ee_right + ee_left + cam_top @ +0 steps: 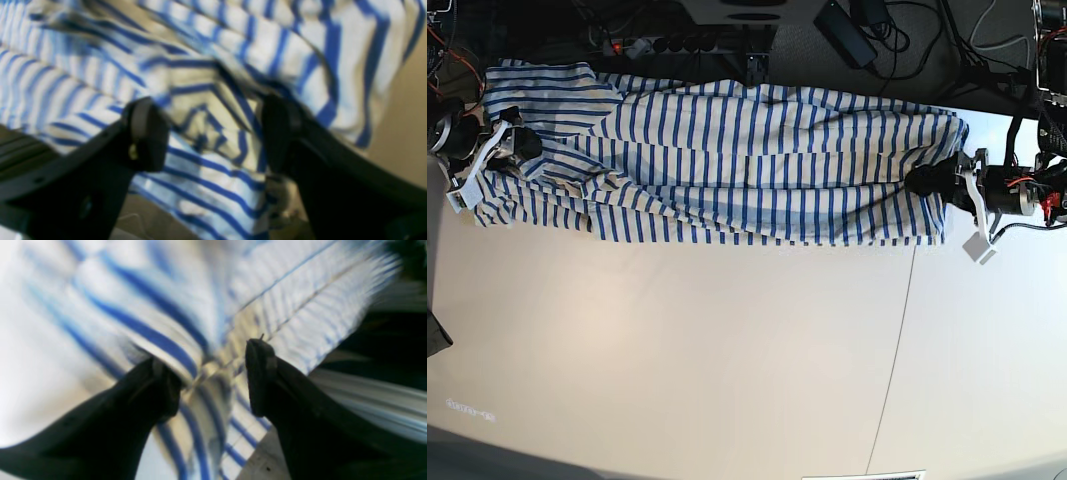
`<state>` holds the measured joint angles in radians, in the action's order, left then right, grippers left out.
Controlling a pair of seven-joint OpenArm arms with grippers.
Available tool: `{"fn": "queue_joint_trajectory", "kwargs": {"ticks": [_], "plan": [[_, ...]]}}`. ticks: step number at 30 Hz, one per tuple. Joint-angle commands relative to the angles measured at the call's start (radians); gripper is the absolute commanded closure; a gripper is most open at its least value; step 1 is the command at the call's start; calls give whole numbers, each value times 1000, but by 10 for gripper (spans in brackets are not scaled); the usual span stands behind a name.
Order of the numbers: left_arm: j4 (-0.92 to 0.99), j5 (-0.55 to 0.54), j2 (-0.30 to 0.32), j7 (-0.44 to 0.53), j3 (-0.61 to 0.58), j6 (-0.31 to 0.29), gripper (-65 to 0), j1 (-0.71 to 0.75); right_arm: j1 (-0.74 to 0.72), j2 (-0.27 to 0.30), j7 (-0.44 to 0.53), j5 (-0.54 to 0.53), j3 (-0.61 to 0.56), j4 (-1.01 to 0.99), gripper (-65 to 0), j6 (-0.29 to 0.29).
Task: Fold the T-shirt properly
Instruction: 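Regrasp the folded edge with both grippers and pull it taut, then lower the folded shirt and open the left gripper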
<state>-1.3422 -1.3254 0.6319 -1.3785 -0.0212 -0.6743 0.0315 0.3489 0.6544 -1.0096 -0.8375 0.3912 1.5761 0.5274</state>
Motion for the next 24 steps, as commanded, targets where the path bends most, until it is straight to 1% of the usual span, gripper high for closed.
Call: {"fn": "queue_joint_trajectory", "kwargs": {"ticks": [1, 2, 3, 4, 7, 8, 10, 13, 18, 20, 24], "plan": [[-13, 23, 19, 44, 8, -24, -326, -6, -8, 15, 35, 10, 10, -7, -371, 74], [-13, 52, 18, 89, 8, -24, -326, 4, -8, 10, 54, 24, 10, -26, -276, 74], [-13, 80, 17, 129, 8, -24, -323, 12, -8, 4, 68, 34, 10, -43, -148, 74], [-13, 110, 16, 165, 8, -24, -301, 19, -8, -3, 80, 45, 10, -58, -6, 74], [-12, 200, 6, 245, 7, -24, -180, 27, -8, -25, 149, 118, 10, -88, 0, 74], [-12, 225, 0, 264, 7, -24, -150, 27, -8, -29, 174, 145, 10, -96, 0, 74], [-12, 264, -17, 293, 7, -24, -107, 27, -8, -34, 209, 180, 10, -113, 0, 74], [-12, 320, -48, 336, 7, -24, -57, 27, -22, -41, 217, 204, 8, -135, 0, 72], [-11, 439, -105, 438, 7, -24, -53, 24, -89, -42, 221, 203, 8, -205, 0, 72], [-10, 456, -120, 440, 7, -24, -53, 17, -129, -42, 221, 206, 8, -241, 0, 72], [-10, 475, -122, 442, 7, -24, -53, -6, -215, -42, 221, 224, 5, -316, 0, 72]]}}
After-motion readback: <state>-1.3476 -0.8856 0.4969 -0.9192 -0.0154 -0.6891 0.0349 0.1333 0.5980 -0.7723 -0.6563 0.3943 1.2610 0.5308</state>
